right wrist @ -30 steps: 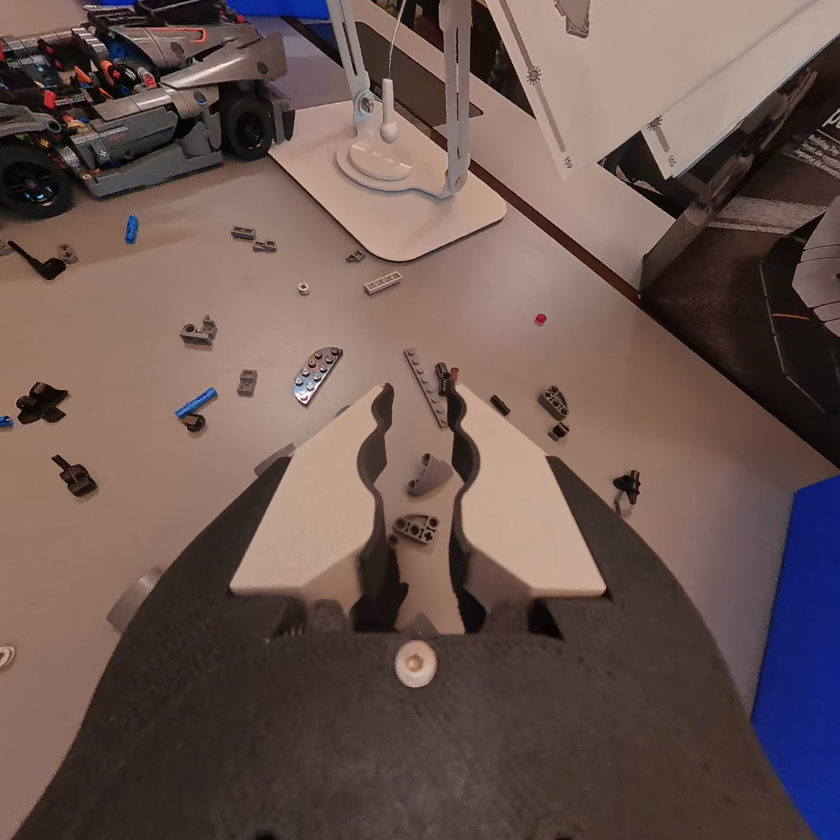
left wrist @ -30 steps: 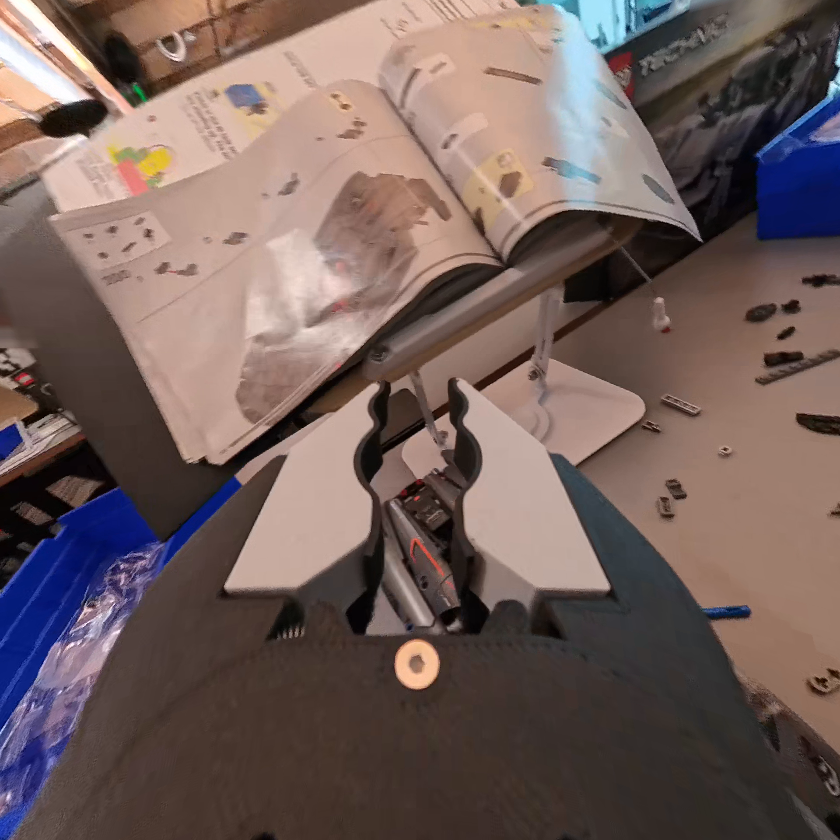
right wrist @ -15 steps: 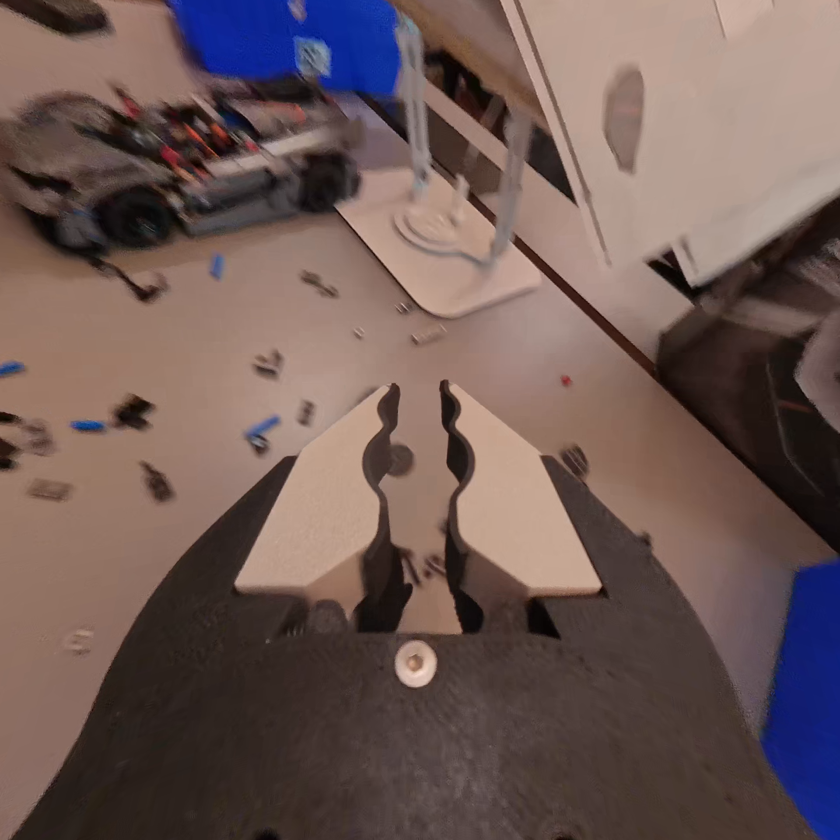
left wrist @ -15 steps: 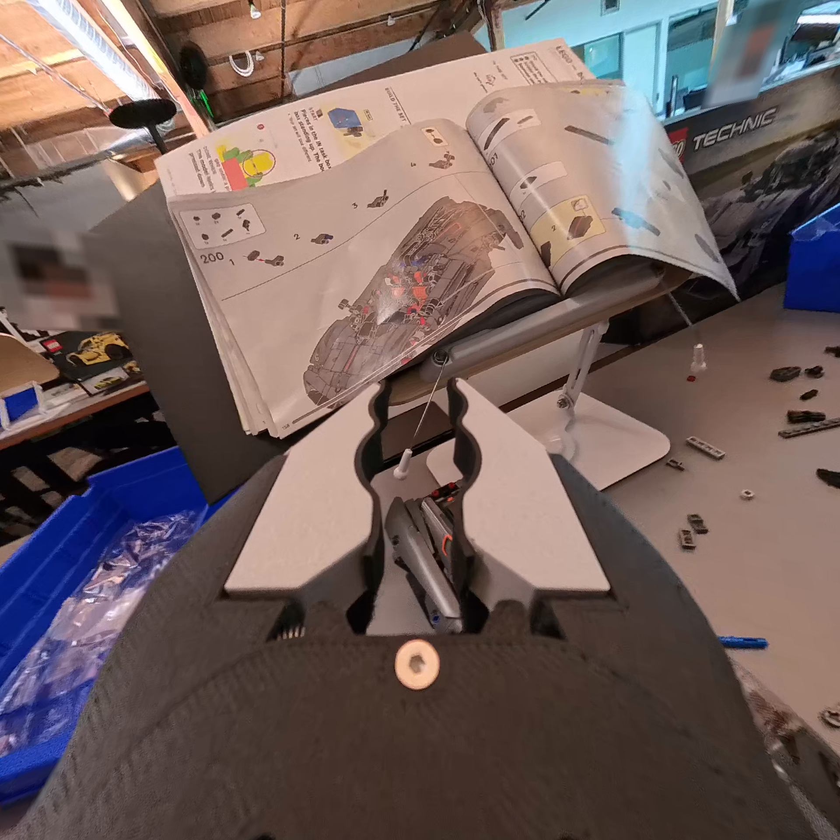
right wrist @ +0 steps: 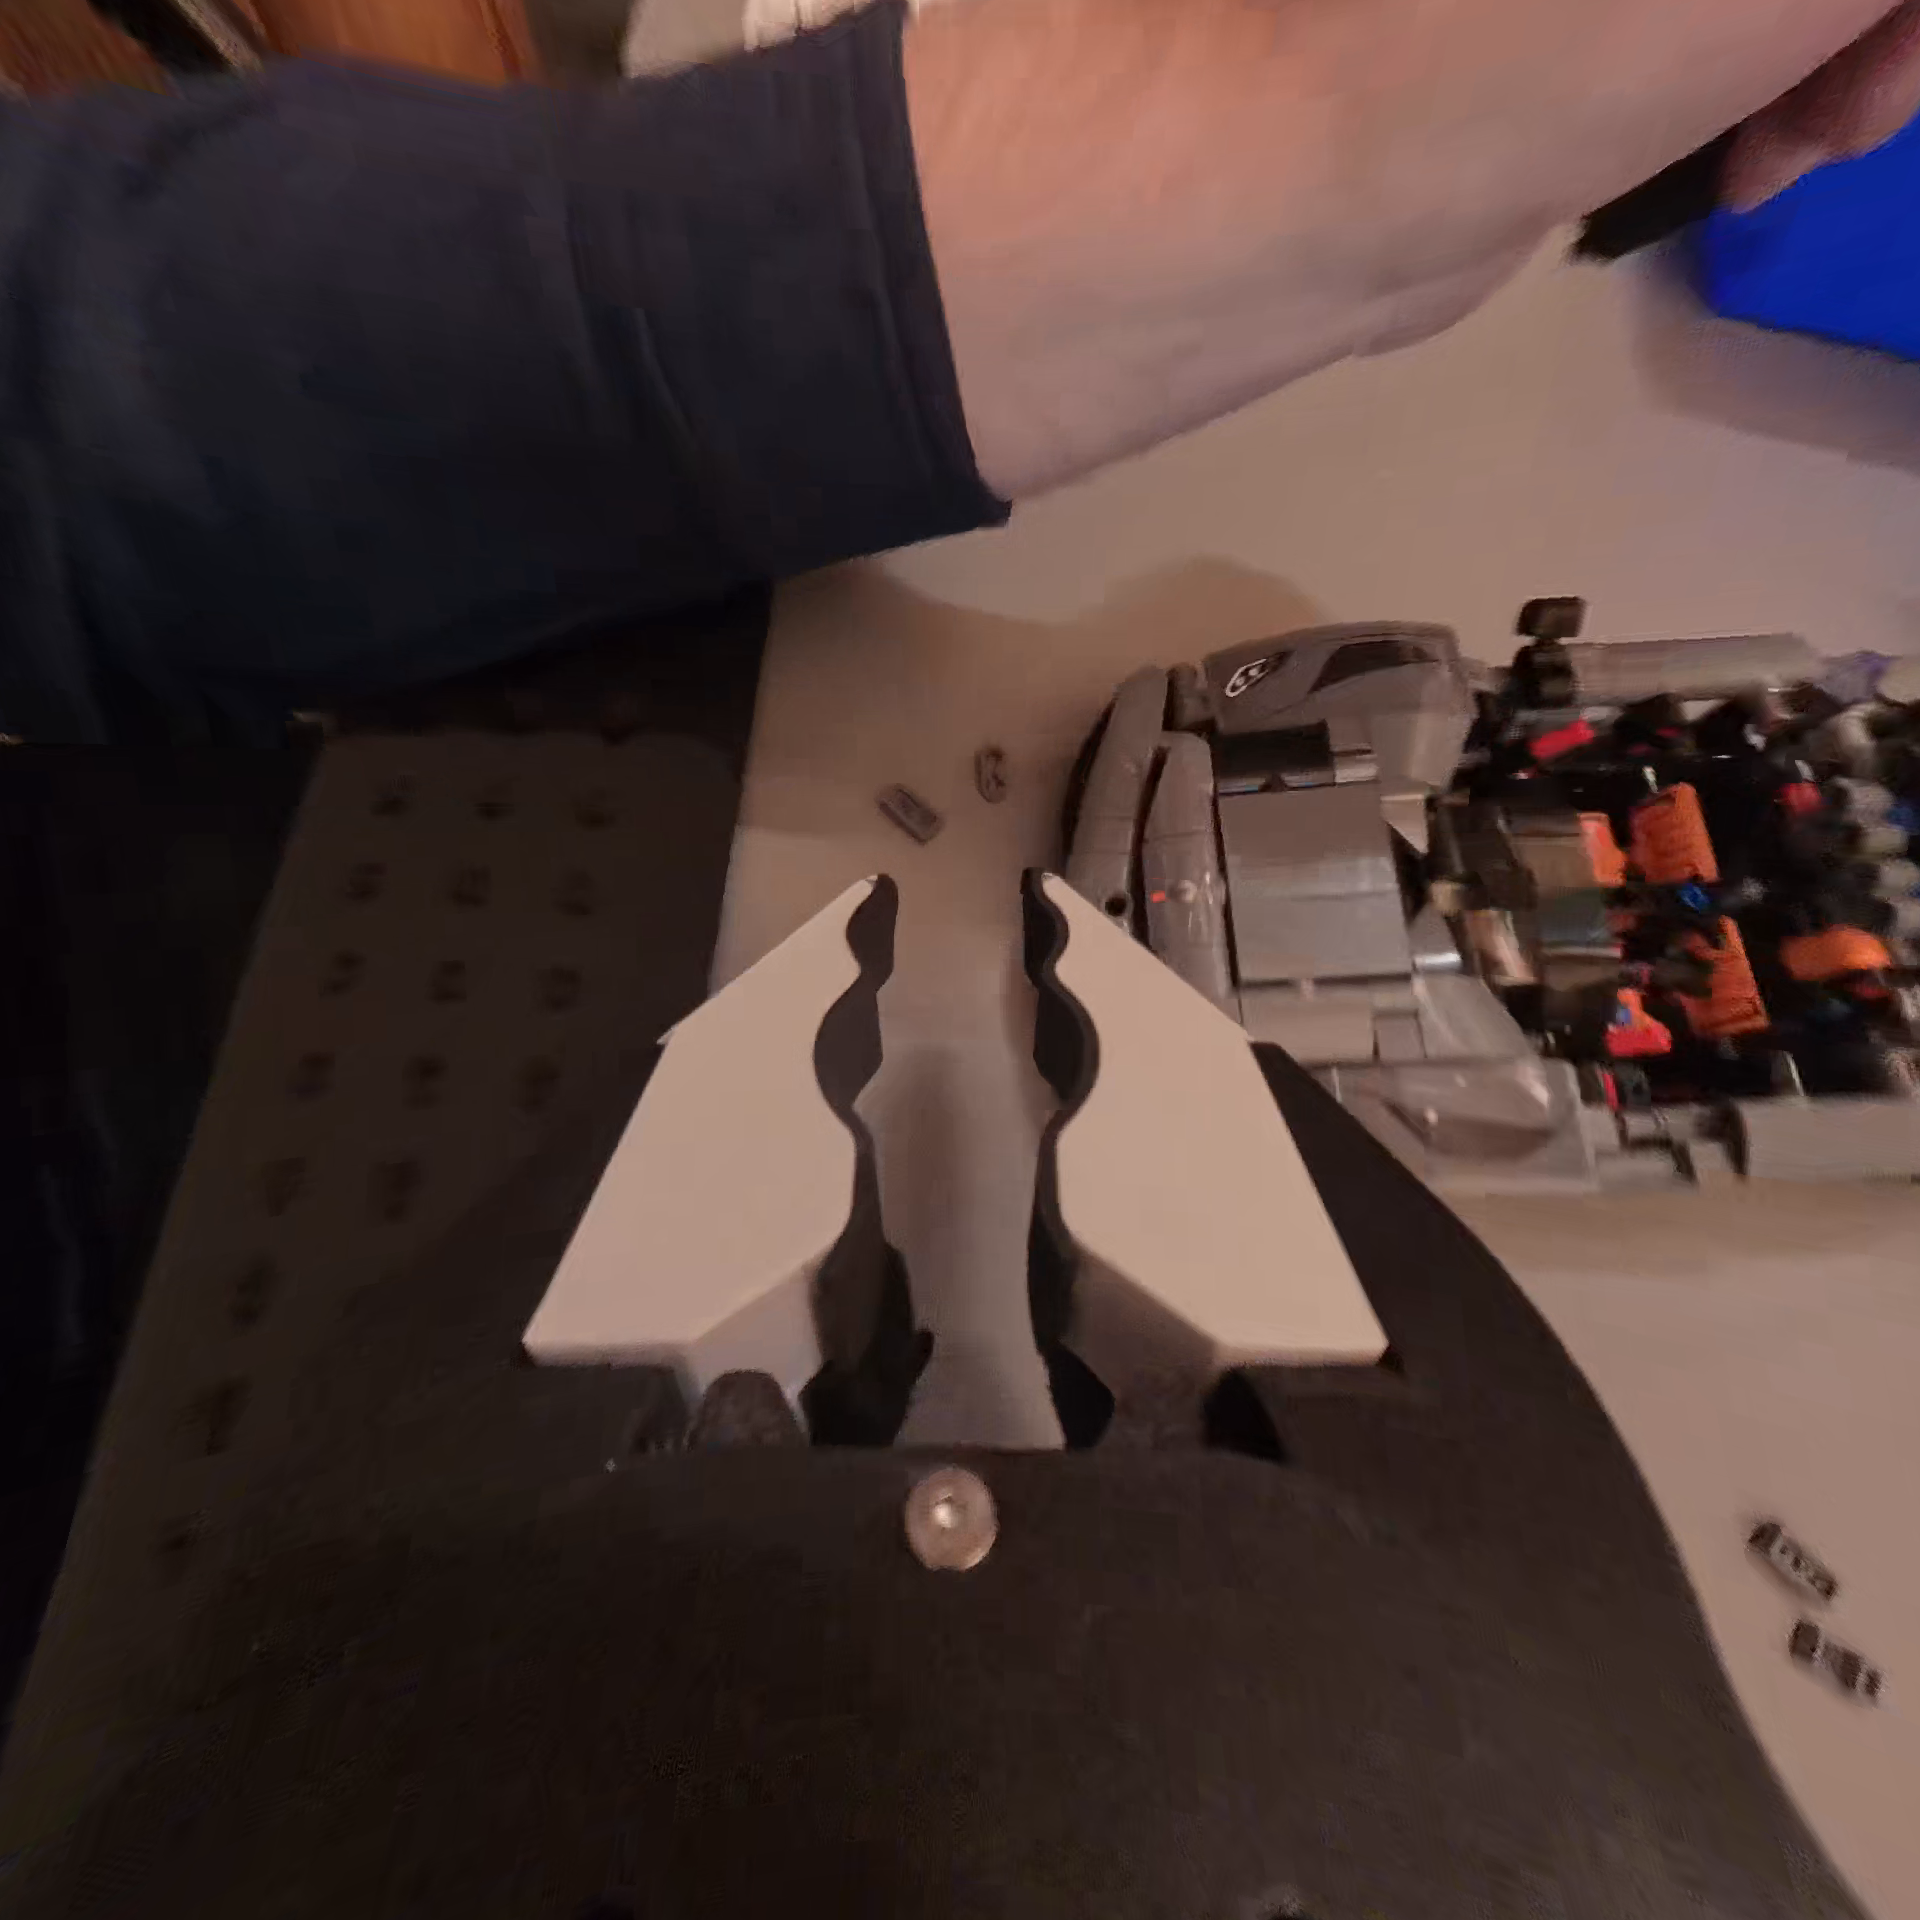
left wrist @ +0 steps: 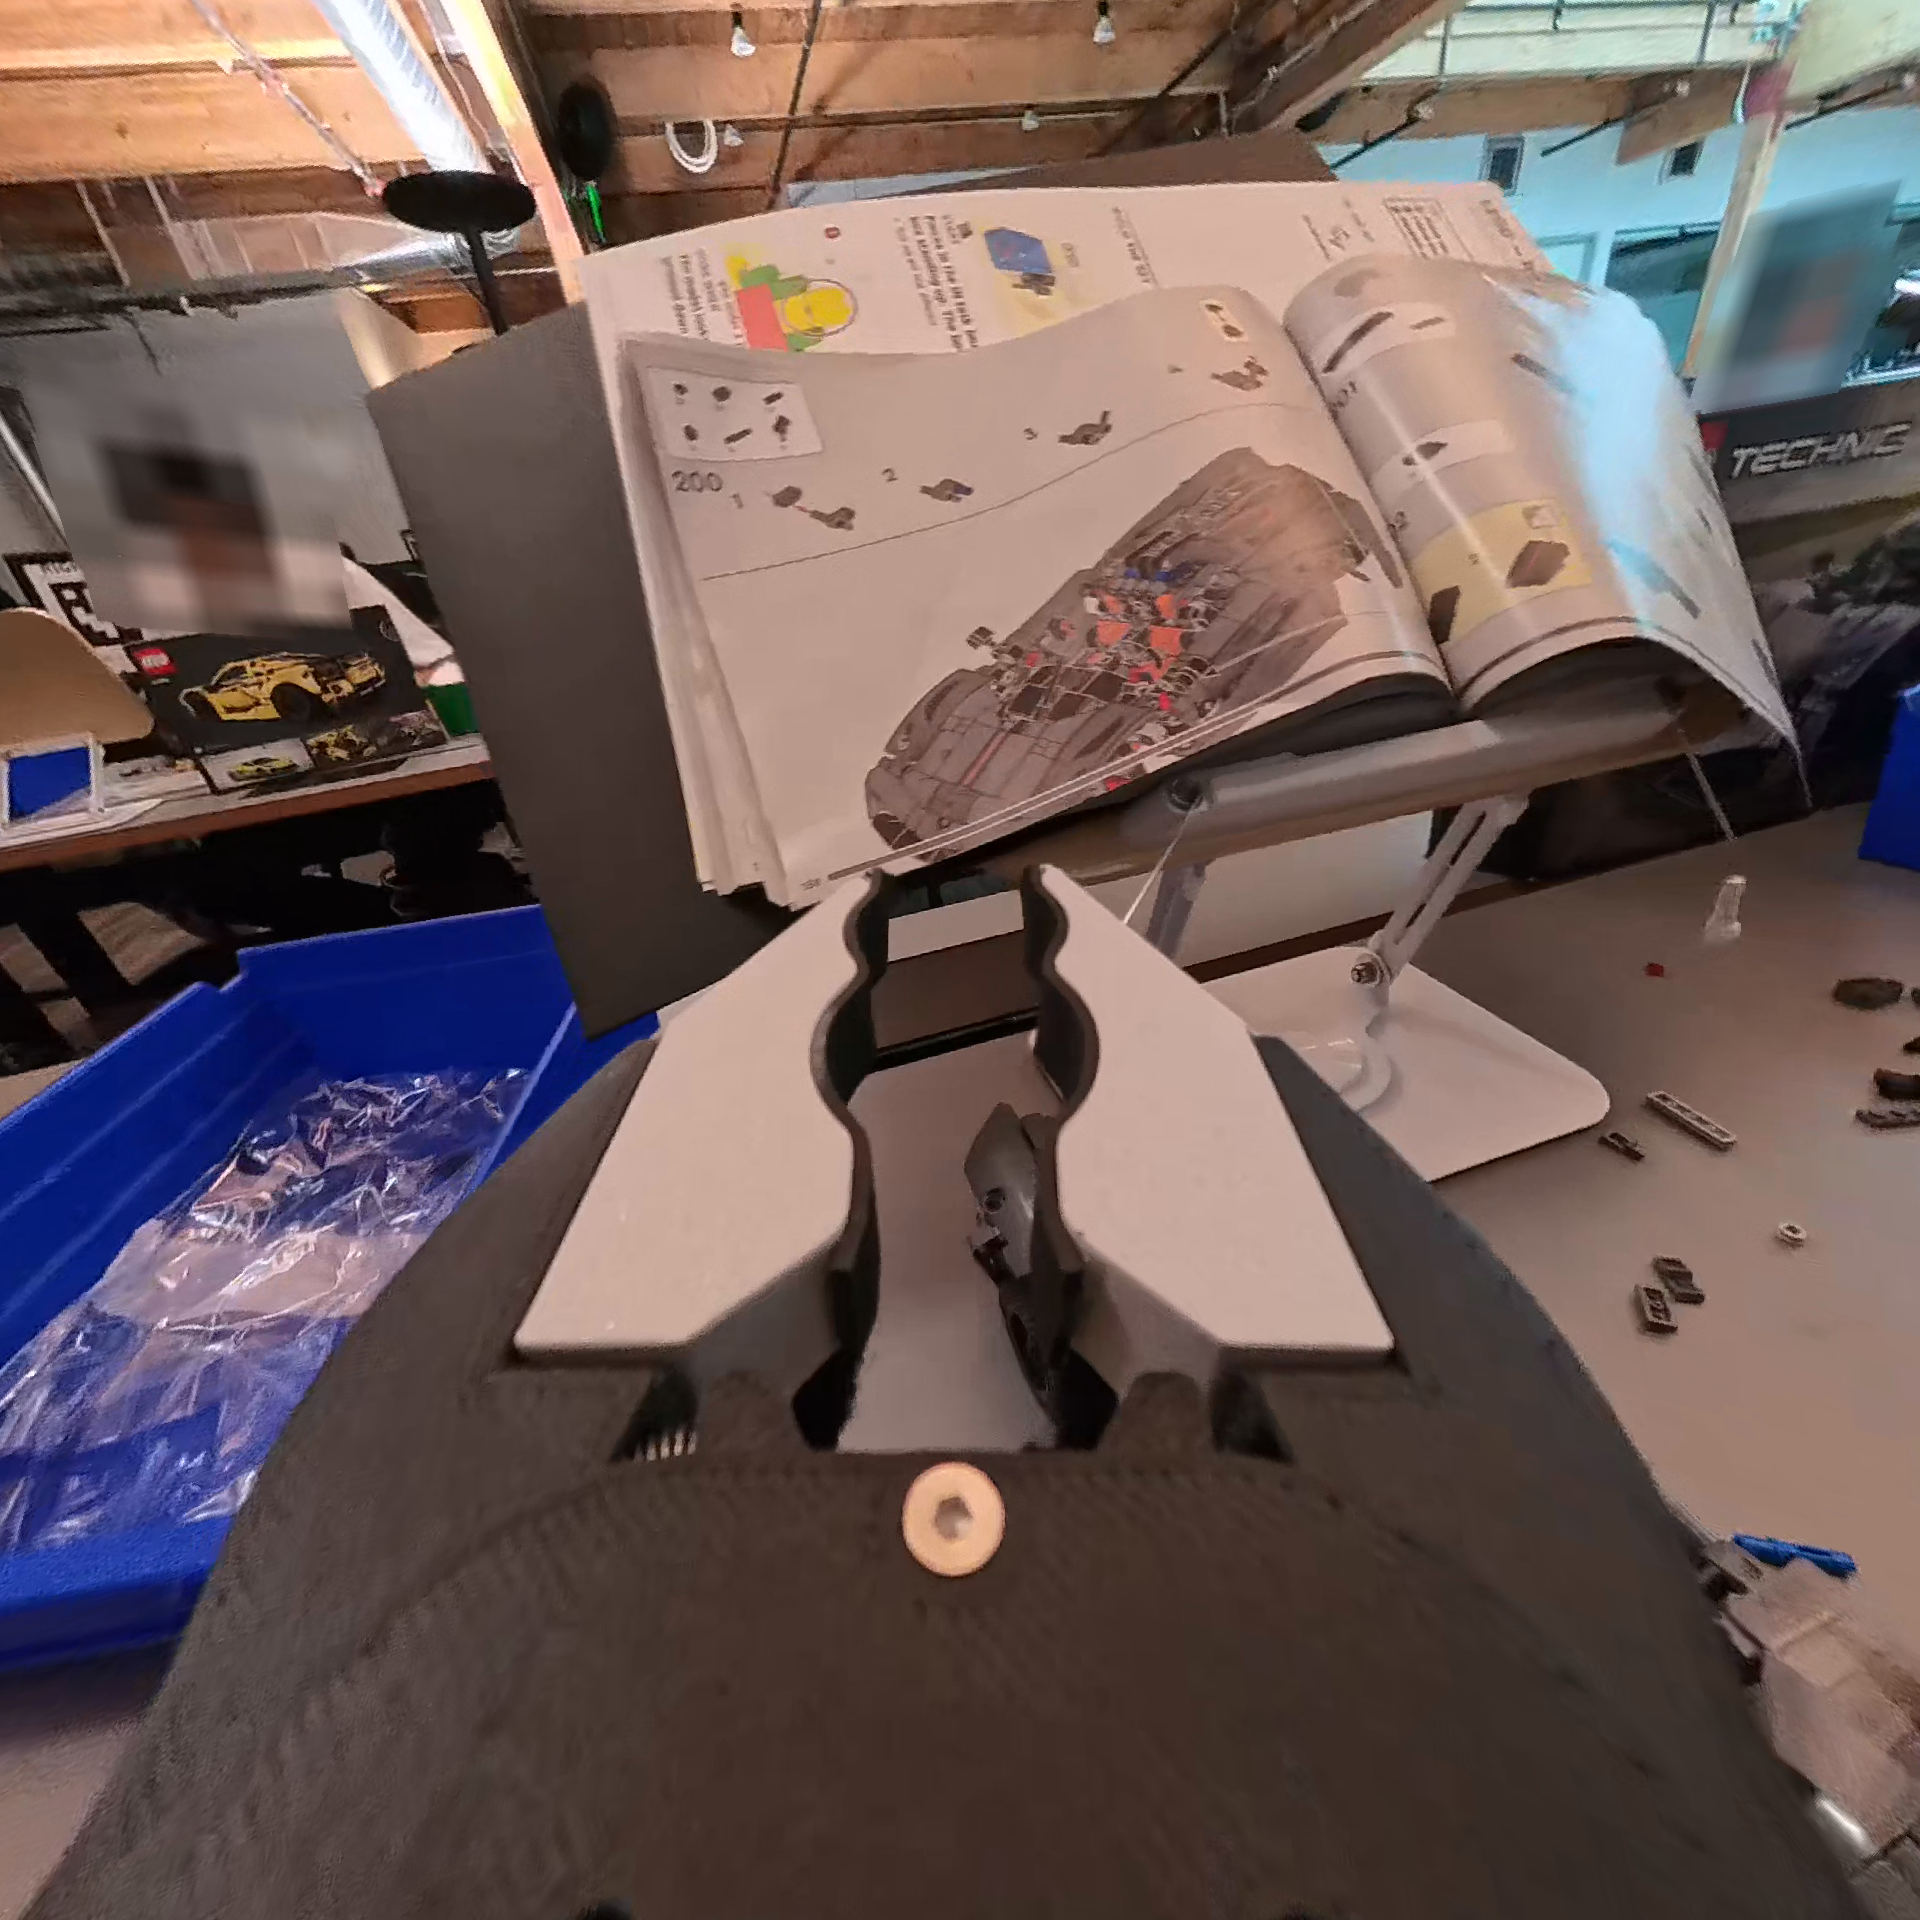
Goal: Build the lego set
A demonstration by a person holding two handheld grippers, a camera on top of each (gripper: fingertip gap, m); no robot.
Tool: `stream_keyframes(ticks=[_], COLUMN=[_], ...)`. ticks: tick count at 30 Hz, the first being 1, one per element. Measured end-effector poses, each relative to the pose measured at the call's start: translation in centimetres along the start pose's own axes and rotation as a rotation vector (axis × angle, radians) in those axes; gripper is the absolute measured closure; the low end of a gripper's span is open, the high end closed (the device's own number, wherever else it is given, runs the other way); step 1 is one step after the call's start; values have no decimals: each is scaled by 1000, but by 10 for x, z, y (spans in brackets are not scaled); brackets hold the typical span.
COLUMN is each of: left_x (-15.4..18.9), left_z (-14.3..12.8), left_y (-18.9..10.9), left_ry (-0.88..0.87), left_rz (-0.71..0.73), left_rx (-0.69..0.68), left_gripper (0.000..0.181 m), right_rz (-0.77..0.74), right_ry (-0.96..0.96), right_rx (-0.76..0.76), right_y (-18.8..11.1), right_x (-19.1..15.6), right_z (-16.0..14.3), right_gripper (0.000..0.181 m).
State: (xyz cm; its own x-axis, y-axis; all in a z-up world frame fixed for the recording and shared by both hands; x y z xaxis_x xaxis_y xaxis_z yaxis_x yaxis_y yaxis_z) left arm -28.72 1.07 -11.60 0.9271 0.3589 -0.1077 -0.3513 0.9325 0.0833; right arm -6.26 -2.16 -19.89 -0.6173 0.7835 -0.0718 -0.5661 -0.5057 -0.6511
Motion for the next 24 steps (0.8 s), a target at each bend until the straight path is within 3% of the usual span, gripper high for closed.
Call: stream_keyframes(ticks=[8, 13, 24], left_x=[-11, -15, -10], left_z=[-8, -10, -6], left_y=[2, 1, 0], left_ry=[11, -3, 5], left_rz=[39, 45, 29], left_rx=[-8, -6, 12], left_gripper=[158, 158, 158], right_rz=[2, -56, -61], right_ry=[16, 21, 37], right_rx=[-94, -135, -278], right_y=[55, 62, 73], right_x=[12, 16, 20], right_z=[16, 20, 22], right_gripper=[163, 174, 163])
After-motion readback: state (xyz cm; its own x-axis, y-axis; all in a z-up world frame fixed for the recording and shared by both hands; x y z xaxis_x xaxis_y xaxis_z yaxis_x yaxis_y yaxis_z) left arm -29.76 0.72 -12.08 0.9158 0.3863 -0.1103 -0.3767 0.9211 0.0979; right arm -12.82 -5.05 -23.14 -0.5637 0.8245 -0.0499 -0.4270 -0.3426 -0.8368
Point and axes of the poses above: each gripper's, where its closed fingertips meet, y out along the fingers, z out of its top, x = y × z across the jaws, the point moved 10 cm from there along -y, back along the fingers, and after that the axes turned 12 degrees about z, right-handed, at the moved point
